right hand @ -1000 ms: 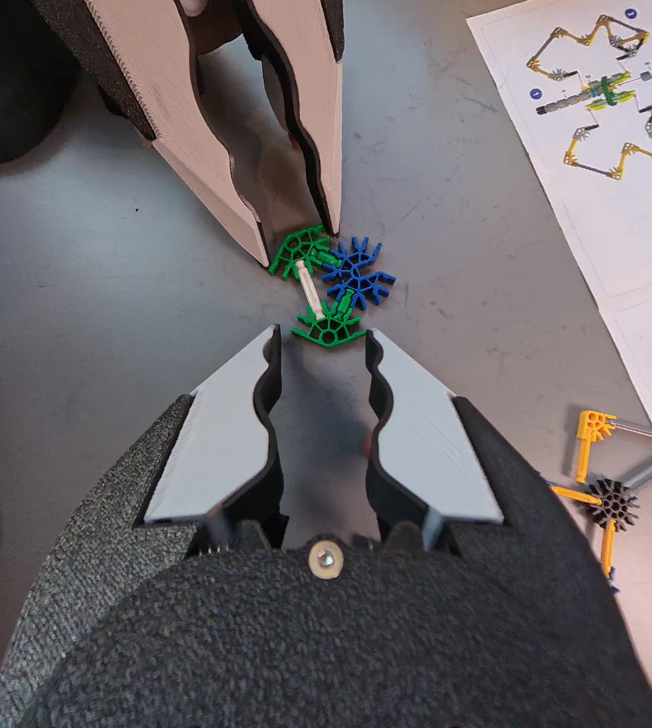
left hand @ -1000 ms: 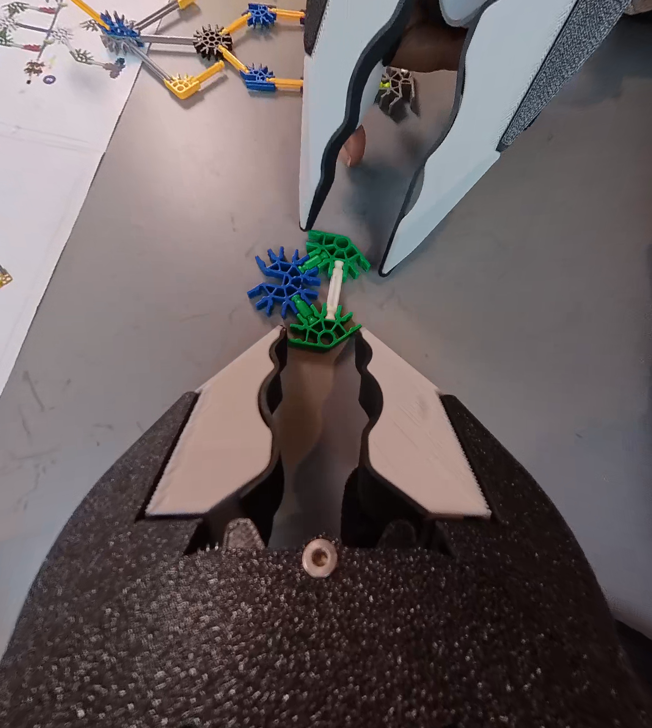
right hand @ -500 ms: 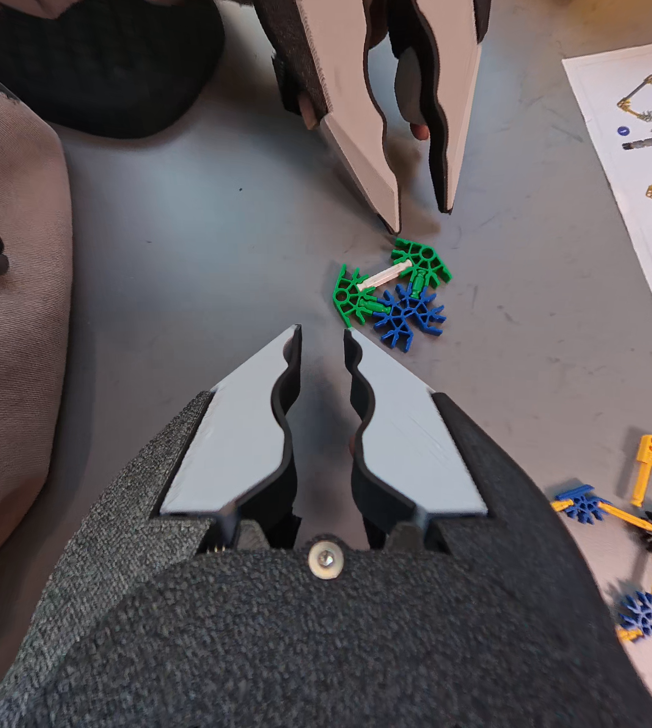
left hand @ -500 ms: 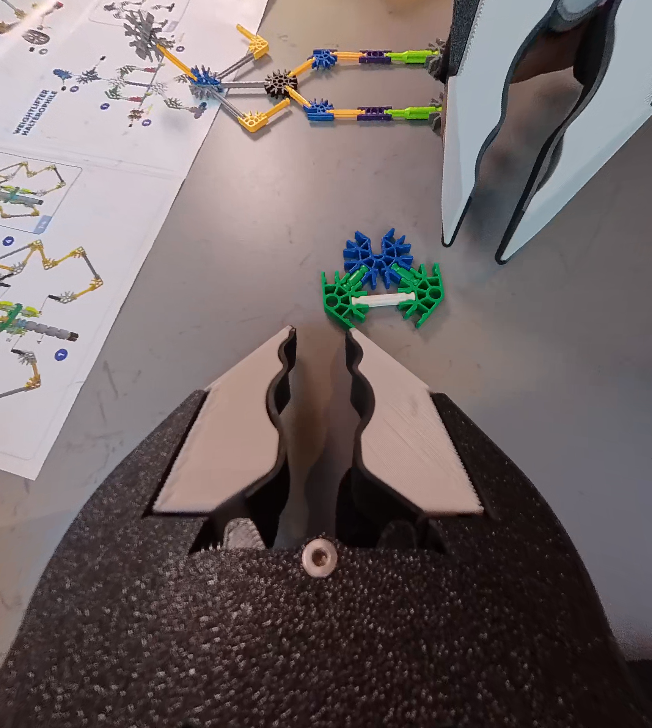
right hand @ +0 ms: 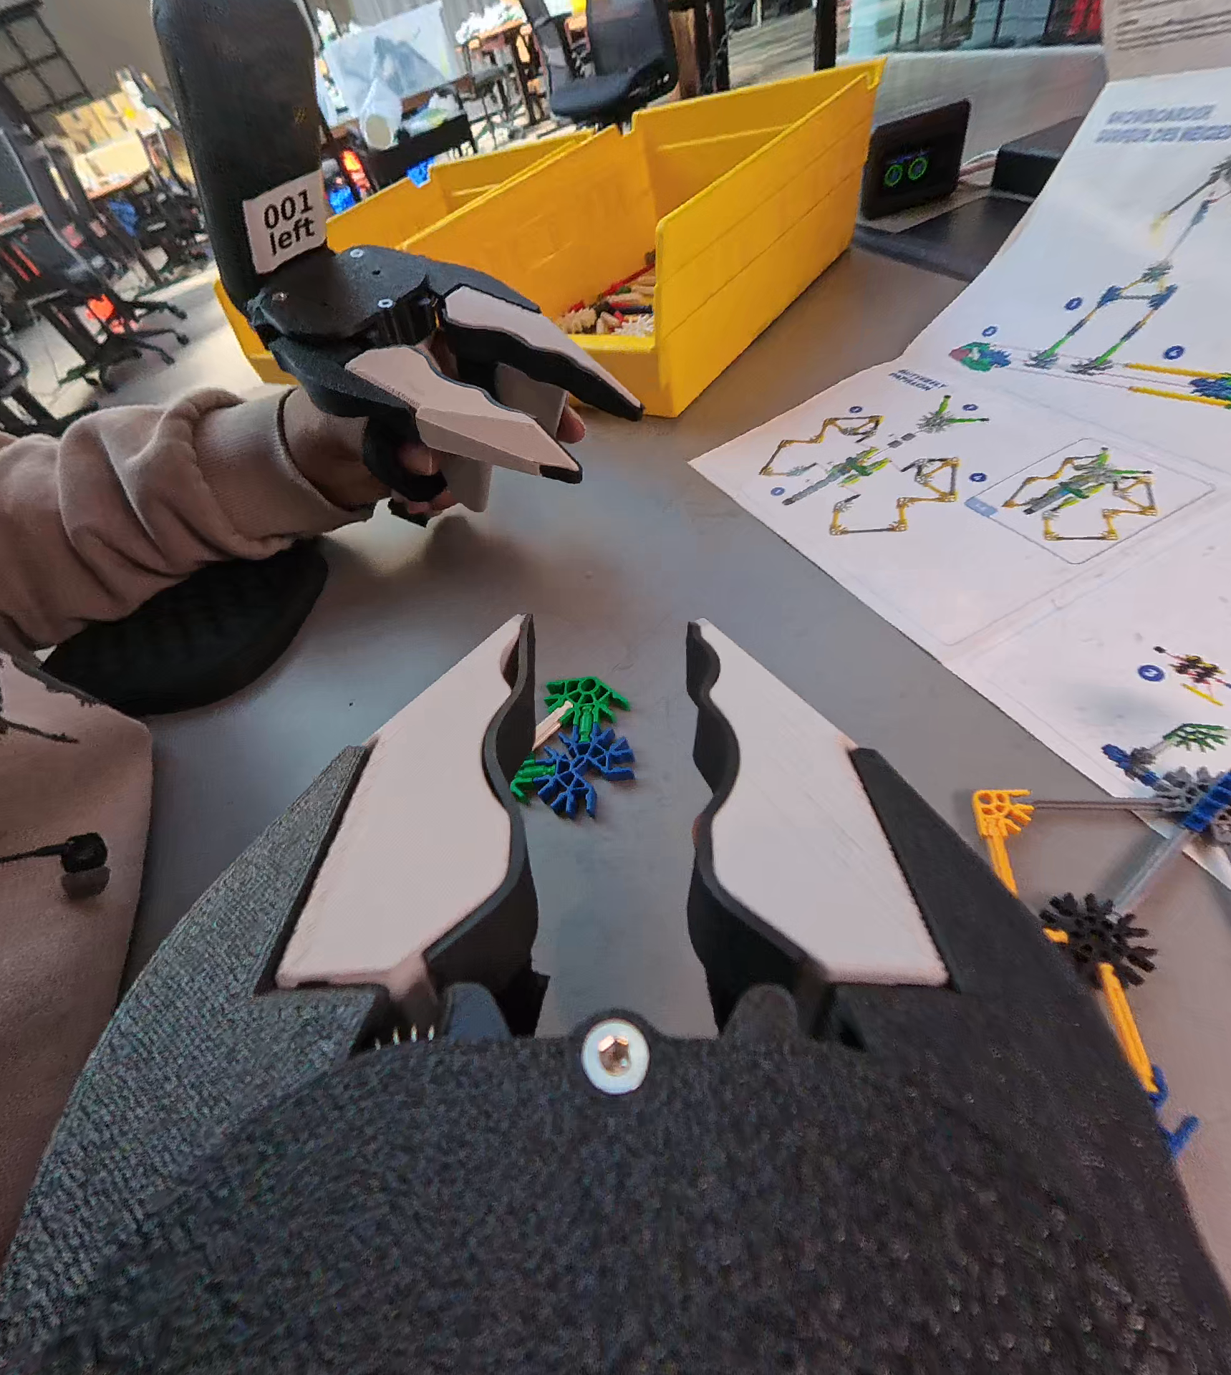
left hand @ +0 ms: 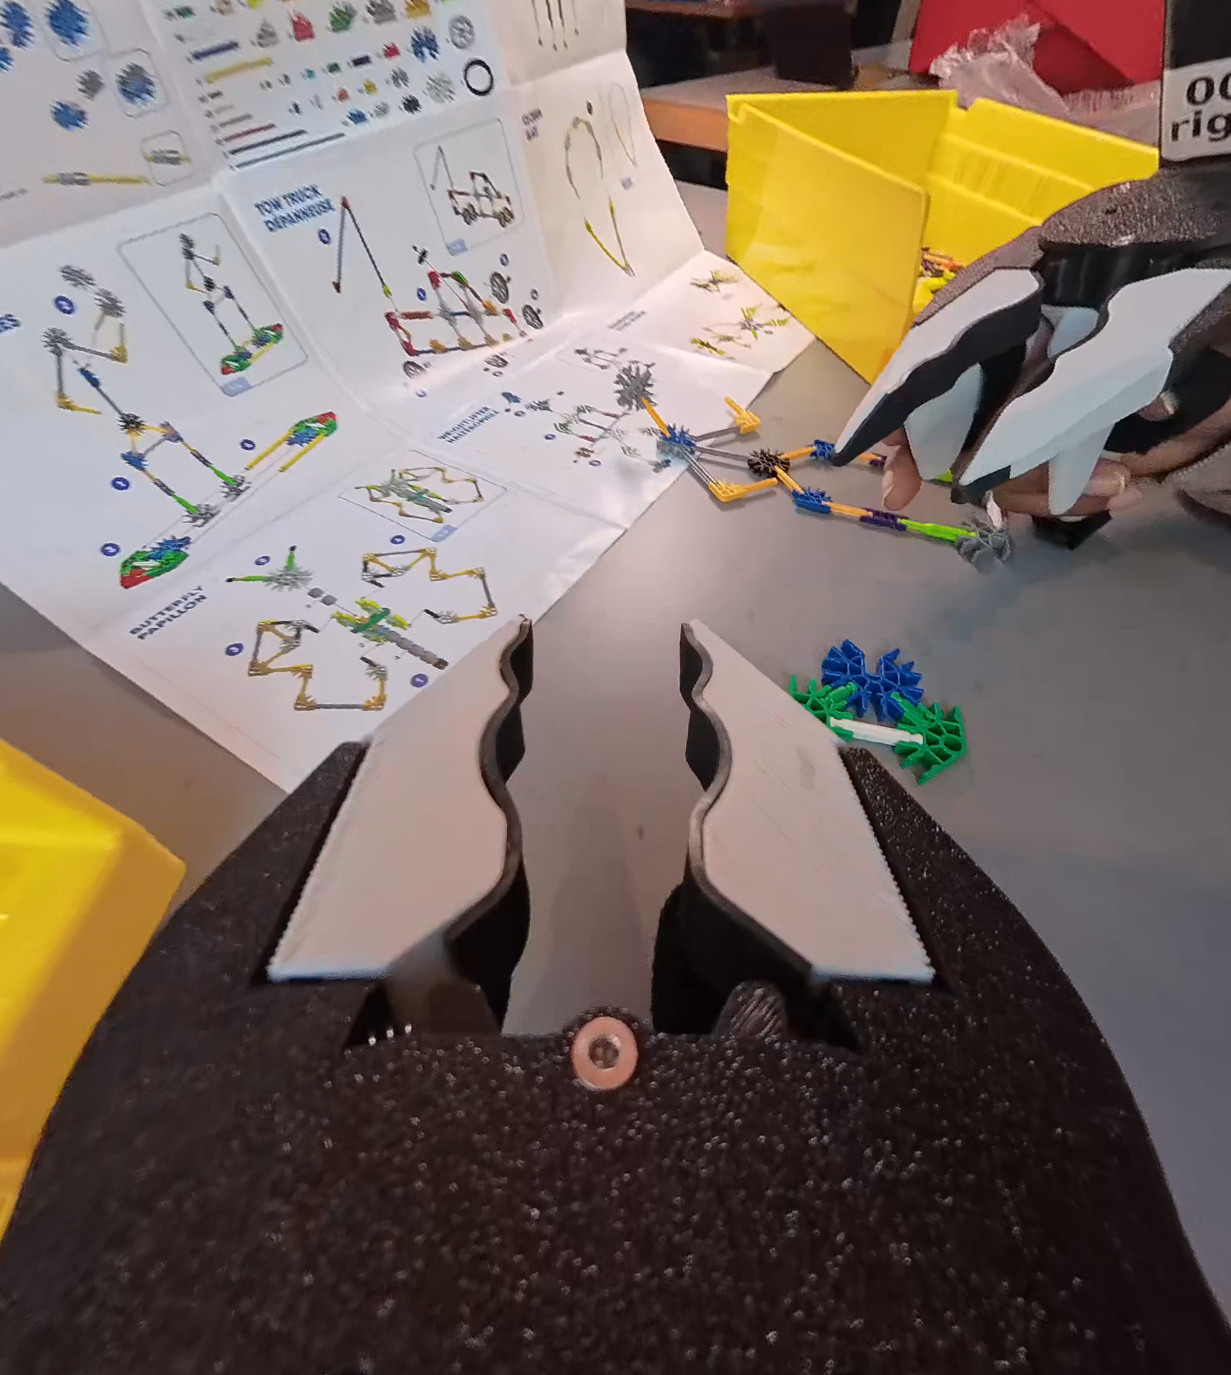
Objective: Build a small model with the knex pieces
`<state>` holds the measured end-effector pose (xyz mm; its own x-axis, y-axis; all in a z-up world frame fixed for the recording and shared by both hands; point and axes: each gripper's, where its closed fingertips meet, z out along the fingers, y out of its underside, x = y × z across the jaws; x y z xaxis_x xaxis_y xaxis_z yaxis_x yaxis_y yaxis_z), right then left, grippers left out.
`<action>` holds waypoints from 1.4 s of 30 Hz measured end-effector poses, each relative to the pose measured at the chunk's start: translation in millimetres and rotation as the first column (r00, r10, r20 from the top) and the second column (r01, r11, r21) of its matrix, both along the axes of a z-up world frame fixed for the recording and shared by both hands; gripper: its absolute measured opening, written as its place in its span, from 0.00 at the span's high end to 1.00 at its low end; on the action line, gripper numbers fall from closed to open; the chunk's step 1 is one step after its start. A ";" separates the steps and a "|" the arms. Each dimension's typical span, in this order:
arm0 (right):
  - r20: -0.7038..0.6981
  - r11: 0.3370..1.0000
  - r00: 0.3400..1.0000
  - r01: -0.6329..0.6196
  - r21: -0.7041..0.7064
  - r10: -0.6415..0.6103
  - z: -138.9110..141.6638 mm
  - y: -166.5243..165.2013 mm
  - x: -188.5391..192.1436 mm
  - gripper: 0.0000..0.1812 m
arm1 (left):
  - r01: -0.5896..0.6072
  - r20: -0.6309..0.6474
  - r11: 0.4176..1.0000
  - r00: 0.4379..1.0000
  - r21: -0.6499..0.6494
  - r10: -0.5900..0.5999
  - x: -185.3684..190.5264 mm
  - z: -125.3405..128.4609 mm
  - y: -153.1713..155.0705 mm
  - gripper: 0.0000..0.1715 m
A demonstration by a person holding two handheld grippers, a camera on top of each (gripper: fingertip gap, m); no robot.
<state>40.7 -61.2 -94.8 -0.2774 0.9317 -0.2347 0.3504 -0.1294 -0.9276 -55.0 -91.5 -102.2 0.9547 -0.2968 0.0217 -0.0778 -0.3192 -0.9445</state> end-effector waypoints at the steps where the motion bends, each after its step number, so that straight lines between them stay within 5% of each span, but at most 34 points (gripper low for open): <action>1: -0.013 1.000 1.000 0.019 -0.014 -0.019 2.4 3.1 -0.2 0.78 | -0.021 0.005 1.000 1.000 0.018 0.021 -4.9 3.4 0.3 0.77; 11: 0.000 0.999 0.999 0.036 -0.027 -0.036 -0.4 6.1 -1.4 0.80 | -0.264 0.037 0.956 0.965 0.132 0.261 -57.3 28.6 1.6 0.81; 15: 0.008 0.999 0.999 0.038 -0.002 -0.038 -2.6 4.7 -2.5 0.81 | -0.374 -0.106 0.911 0.913 0.173 0.395 -86.5 57.6 12.2 0.87; 21: 0.009 0.999 0.999 0.038 0.018 -0.038 -3.7 3.3 -1.9 0.81 | -0.295 -0.239 0.956 0.929 -0.010 0.284 -117.7 92.0 59.1 0.91; 25: 0.009 0.999 0.999 0.040 0.027 -0.040 -4.0 3.5 -1.3 0.82 | -0.125 -0.263 0.943 0.964 -0.308 0.042 -131.0 62.4 97.3 0.93; 31: 0.017 0.999 0.999 0.033 0.028 -0.034 -5.7 2.8 -0.9 0.82 | -0.080 -0.403 0.799 0.891 -0.597 -0.211 -154.3 -4.3 123.8 0.97; 36: 0.020 1.000 0.999 0.030 -0.002 -0.030 -5.2 4.6 -0.3 0.82 | -0.137 -0.482 0.704 0.817 -0.697 -0.318 -172.5 -40.3 128.4 1.00; 42: 0.026 1.000 0.999 0.027 -0.015 -0.026 -5.9 5.5 0.6 0.82 | -0.145 -0.467 0.647 0.808 -0.749 -0.359 -183.1 -56.7 129.5 1.00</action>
<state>41.3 -55.6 -100.7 -0.2463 0.9349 -0.2557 0.3702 -0.1531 -0.9163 -238.1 37.9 -158.9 0.8269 -0.5202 -0.2136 -0.5557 -0.8140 -0.1691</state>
